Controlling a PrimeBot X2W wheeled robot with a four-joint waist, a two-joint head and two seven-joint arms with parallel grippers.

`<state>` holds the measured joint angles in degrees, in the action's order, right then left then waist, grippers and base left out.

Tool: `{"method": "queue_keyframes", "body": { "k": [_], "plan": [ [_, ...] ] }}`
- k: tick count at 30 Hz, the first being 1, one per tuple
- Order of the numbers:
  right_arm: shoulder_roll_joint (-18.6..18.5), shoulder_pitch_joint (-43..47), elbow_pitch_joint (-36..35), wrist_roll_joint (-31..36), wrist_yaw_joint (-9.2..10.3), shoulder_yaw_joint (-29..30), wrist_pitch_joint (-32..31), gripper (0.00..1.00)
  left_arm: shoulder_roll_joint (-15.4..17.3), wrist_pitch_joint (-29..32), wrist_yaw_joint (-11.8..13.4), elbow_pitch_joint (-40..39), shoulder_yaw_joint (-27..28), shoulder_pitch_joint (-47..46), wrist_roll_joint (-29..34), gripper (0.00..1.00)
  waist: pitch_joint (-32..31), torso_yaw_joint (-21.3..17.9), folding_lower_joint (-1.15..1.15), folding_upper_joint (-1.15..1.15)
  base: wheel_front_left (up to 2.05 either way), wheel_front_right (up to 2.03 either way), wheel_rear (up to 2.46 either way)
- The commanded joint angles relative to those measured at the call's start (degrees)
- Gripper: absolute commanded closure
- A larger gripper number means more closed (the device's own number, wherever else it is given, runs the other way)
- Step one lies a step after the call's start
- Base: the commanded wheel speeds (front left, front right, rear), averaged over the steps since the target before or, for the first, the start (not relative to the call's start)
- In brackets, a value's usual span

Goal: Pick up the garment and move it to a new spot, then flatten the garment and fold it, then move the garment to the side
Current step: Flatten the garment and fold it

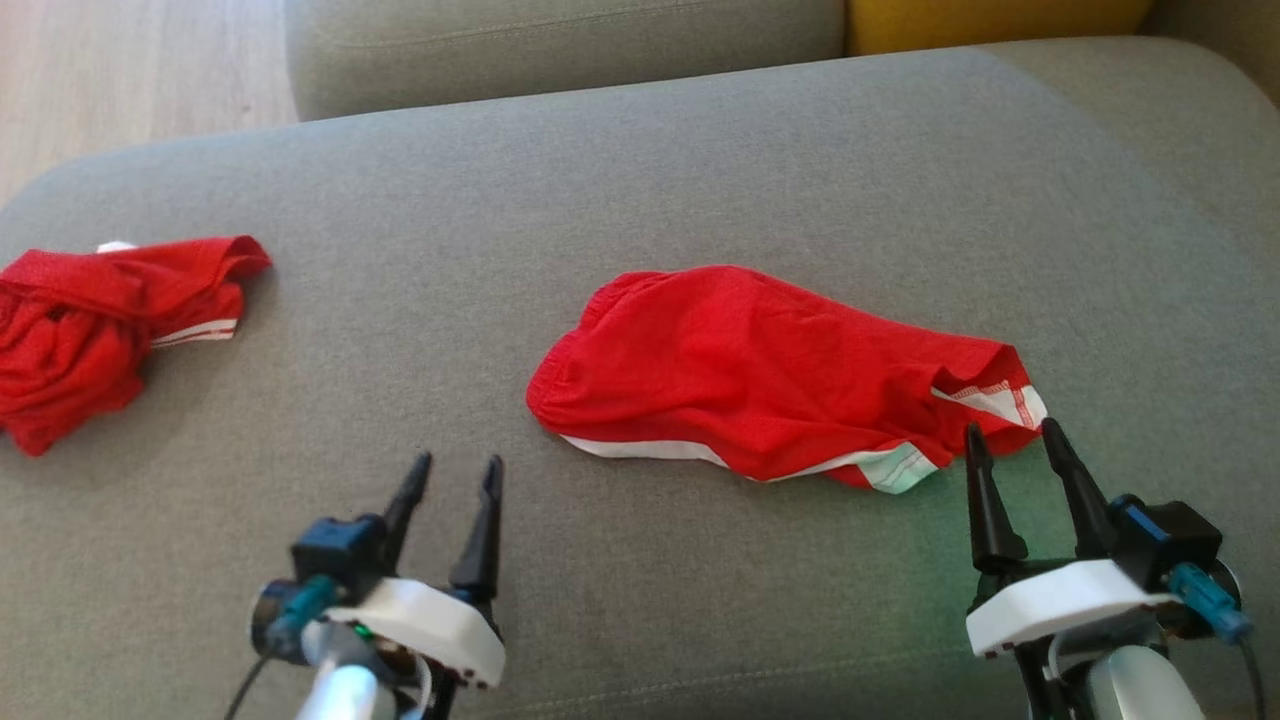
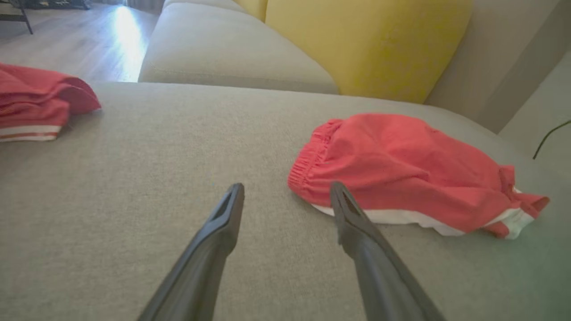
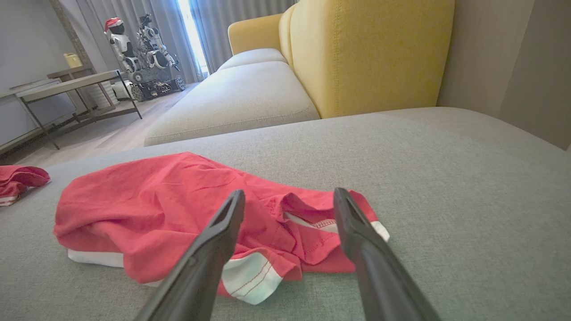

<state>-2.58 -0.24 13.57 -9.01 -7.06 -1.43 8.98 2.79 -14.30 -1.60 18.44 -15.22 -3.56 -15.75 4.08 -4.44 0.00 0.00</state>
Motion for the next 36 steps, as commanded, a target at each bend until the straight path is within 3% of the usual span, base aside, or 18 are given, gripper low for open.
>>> {"method": "queue_keyframes", "body": {
  "k": [1, 13, 16, 22, 36],
  "plan": [
    [-0.3, -0.9, -2.4, 0.0, -0.43, -1.8, 0.0, 0.0, 0.1, -0.7, -0.6, 0.1, 0.8, -2.8, 1.3, 0.0, 0.3, -0.5, 0.0, 0.0, 0.0, 0.0, 0.0],
    [-0.3, -2.3, -3.7, 0.1, -0.43, -3.3, 0.2, 0.0, 2.3, -0.7, -3.5, 16.7, -4.1, -11.2, 7.2, 0.0, 3.8, -4.8, 0.0, 0.0, 0.0, 0.0, 0.0],
    [-0.3, -2.6, -3.7, 0.2, -0.43, -3.6, 0.2, 0.0, 2.5, -0.7, -3.2, 19.4, -4.3, -13.0, 7.7, 0.0, 4.3, -5.7, 0.0, 0.0, 0.0, 0.0, 0.0],
    [-0.3, -3.2, -3.6, -0.2, -0.43, -3.7, 0.6, 0.0, 3.0, -0.7, -2.4, 21.5, -3.7, -15.6, 8.0, 0.0, 5.1, -6.7, 0.0, 0.0, 0.0, 0.0, 0.0],
    [-0.3, -4.7, -2.7, -0.8, -0.43, -4.0, 1.7, 0.0, 3.9, -0.7, -3.5, 23.6, -4.5, -20.5, 9.1, 0.0, 7.8, -8.2, 0.0, 0.0, 0.0, 0.0, 0.0]
  ]
}}
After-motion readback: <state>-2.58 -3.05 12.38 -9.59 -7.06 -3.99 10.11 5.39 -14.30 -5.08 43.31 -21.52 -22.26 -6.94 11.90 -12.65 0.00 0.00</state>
